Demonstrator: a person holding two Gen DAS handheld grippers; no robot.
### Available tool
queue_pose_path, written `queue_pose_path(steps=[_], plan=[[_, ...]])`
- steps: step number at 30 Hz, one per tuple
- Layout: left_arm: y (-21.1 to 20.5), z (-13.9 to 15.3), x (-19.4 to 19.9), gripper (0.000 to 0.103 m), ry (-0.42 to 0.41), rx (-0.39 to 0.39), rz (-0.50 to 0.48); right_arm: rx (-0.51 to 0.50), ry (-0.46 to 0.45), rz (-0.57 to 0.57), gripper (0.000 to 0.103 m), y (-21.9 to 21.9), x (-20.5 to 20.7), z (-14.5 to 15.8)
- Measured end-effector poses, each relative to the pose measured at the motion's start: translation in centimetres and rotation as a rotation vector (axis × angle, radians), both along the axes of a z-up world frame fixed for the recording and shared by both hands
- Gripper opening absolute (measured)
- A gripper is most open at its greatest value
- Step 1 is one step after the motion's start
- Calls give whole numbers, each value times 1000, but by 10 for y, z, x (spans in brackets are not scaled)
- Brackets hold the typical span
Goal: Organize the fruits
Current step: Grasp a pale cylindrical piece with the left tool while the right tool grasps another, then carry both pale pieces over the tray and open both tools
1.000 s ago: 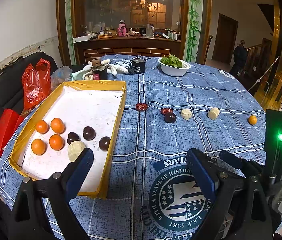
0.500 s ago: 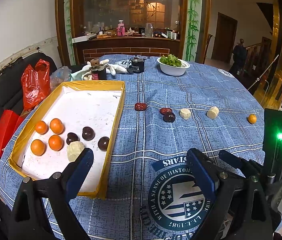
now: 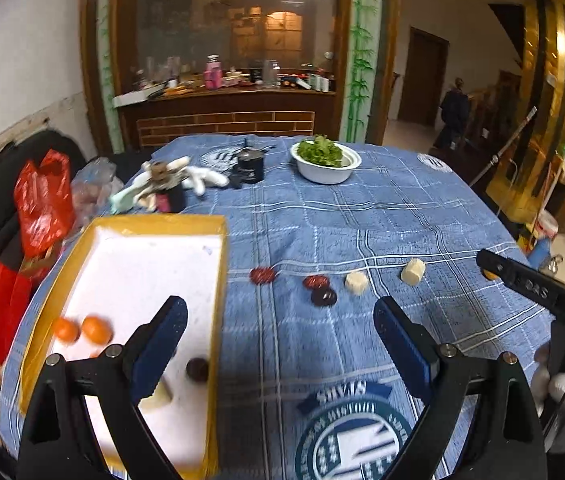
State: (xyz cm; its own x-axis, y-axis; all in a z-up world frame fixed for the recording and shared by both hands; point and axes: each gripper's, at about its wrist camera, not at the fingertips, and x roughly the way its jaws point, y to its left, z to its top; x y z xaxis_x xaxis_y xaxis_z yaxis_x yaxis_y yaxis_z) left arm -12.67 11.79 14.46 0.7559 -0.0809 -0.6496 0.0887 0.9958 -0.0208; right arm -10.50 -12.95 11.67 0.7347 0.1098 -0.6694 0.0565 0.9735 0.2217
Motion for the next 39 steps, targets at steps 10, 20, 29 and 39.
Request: queue_pose_path(steps=[10, 20, 29, 39], plan=[[-44, -57, 79, 40, 217, -66, -204, 118, 175, 60, 50, 7, 75, -62], [-88, -102, 134, 40, 293, 26, -310, 131, 197, 150, 50, 18, 85, -81], [-104, -113, 132, 28, 268, 92, -334, 115, 133, 176, 32, 21, 85, -74], [-45, -49, 76, 29, 147, -19, -218, 196, 64, 180, 25, 9, 72, -58]])
